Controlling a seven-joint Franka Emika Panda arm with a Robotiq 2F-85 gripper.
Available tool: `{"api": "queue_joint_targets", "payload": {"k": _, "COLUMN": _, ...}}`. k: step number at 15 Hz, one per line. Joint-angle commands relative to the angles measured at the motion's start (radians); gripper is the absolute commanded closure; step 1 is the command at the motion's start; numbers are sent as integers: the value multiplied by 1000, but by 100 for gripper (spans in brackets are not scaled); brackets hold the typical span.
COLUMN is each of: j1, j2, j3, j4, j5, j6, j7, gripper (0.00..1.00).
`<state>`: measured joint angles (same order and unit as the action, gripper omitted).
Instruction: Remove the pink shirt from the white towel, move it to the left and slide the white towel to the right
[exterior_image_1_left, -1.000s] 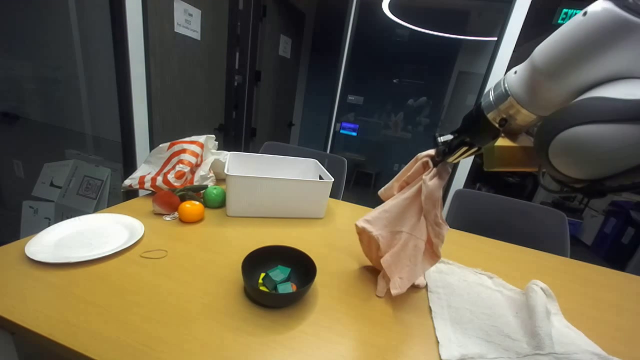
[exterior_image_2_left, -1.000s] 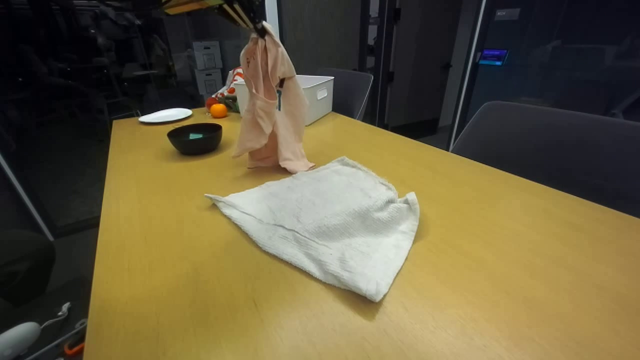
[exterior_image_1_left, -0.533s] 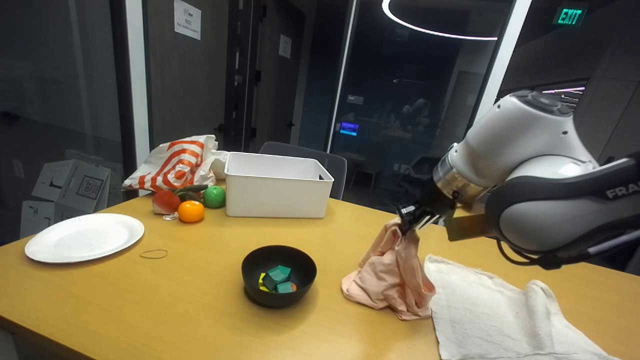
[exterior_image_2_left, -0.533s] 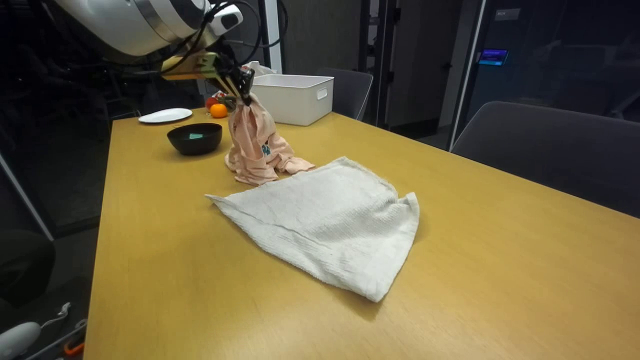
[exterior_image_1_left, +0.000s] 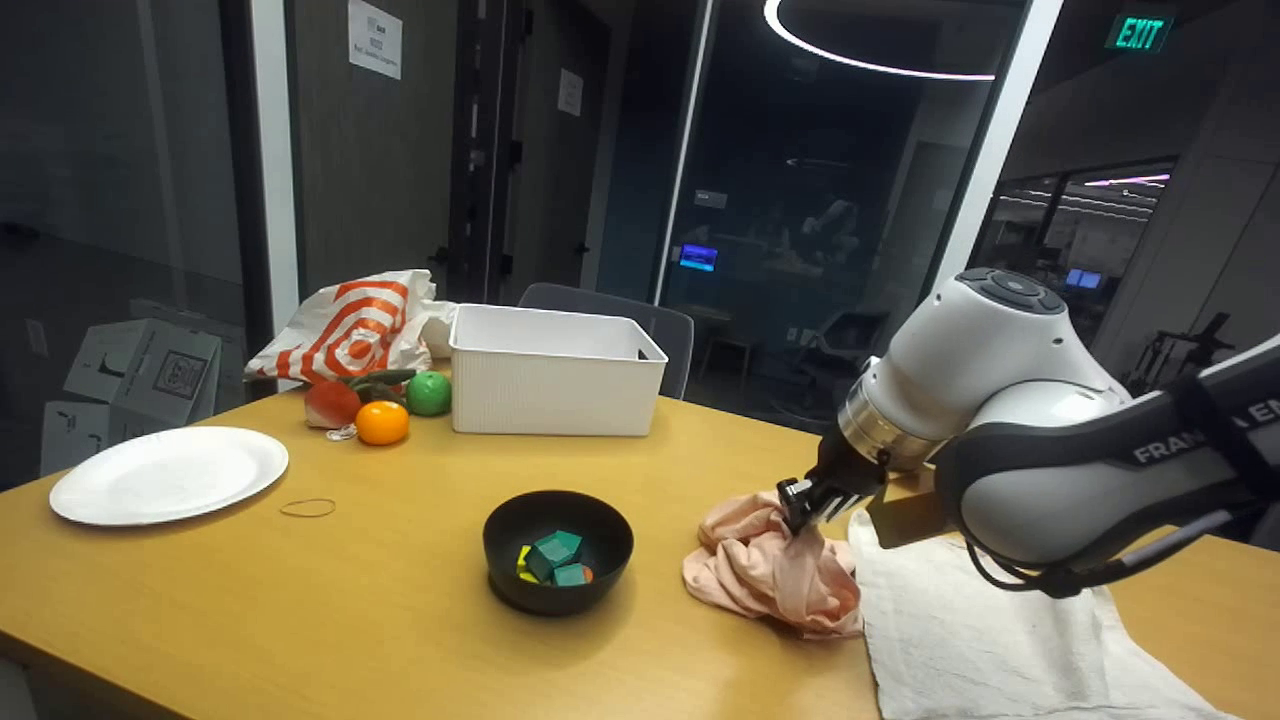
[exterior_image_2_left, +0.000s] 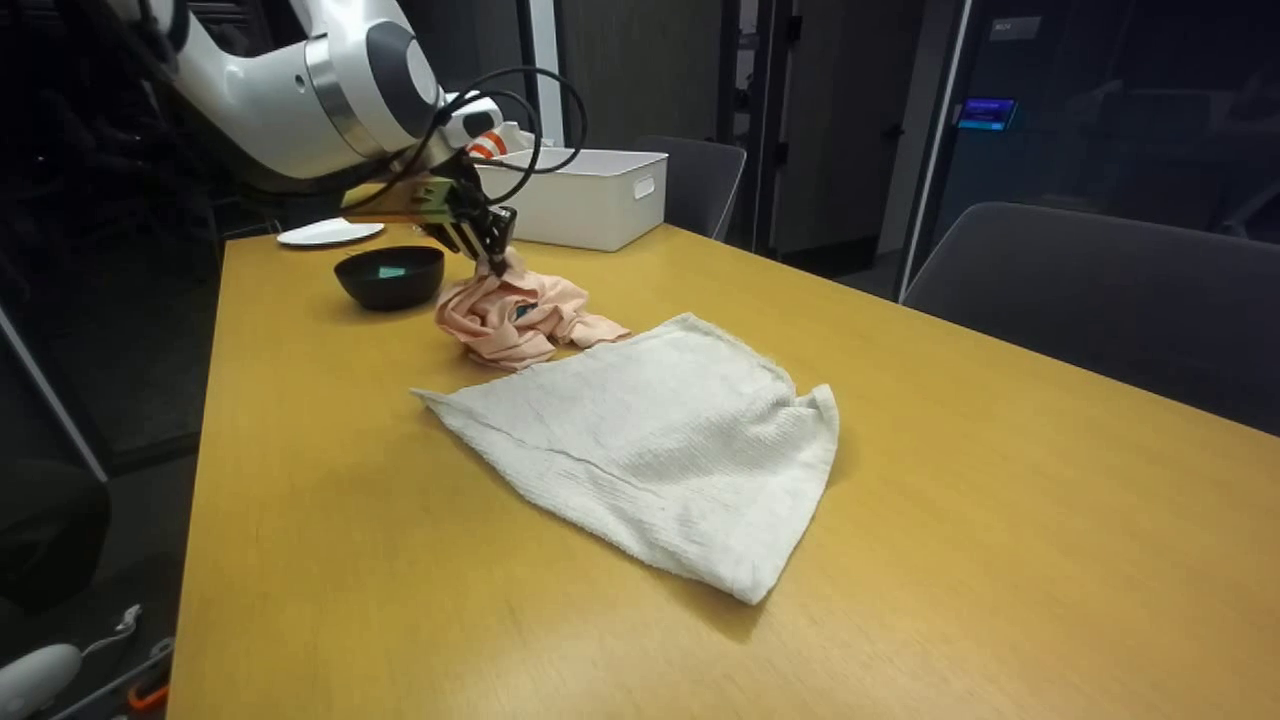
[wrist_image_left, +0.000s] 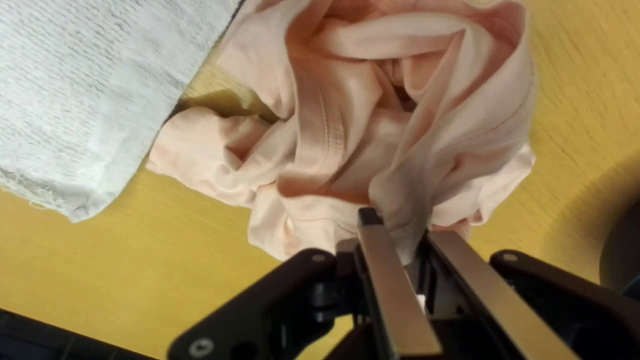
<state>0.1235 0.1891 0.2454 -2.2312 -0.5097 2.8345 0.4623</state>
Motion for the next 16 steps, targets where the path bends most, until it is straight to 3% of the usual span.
{"api": "queue_joint_targets", "payload": {"k": 1, "j1": -34, "j2": -5, "j3": 21, "j4": 38, "j5": 98, "j6": -10, "j7": -70, "gripper": 51}}
{"api": "queue_joint_targets", "payload": {"k": 4, "j1": -60, "j2": -14, "j3": -9, "j4": 78, "j5": 155, "j6": -51, "j7": -58, "gripper": 27}}
{"api": "queue_joint_targets", "payload": {"k": 8, "j1": -85, "j2": -9, "j3": -84, "j4": 127, "j5": 110, "j6": -196, "j7": 1, "gripper": 0}}
{"api": "queue_joint_targets", "payload": {"k": 9, "j1": -30, "j2": -10, "j3": -161, "j4": 137, "j5": 125, "j6": -268, "j7": -9, "gripper": 0}}
{"api": "queue_joint_targets", "payload": {"k": 10, "j1": -30, "j2": -6, "j3": -178, "j4": 143, "j5": 116, "j6": -330, "j7": -5, "gripper": 0}}
{"api": "queue_joint_targets", "payload": {"k": 14, "j1": -35, "j2": 36, "j3": -173, "j4": 151, "j5": 240, "j6": -518, "j7": -140, "gripper": 0}}
{"api": "queue_joint_targets", "payload": {"k": 16, "j1": -32, "j2": 67, "j3": -162, "j4": 157, "j5": 298, "j6": -559, "j7": -199, "gripper": 0}}
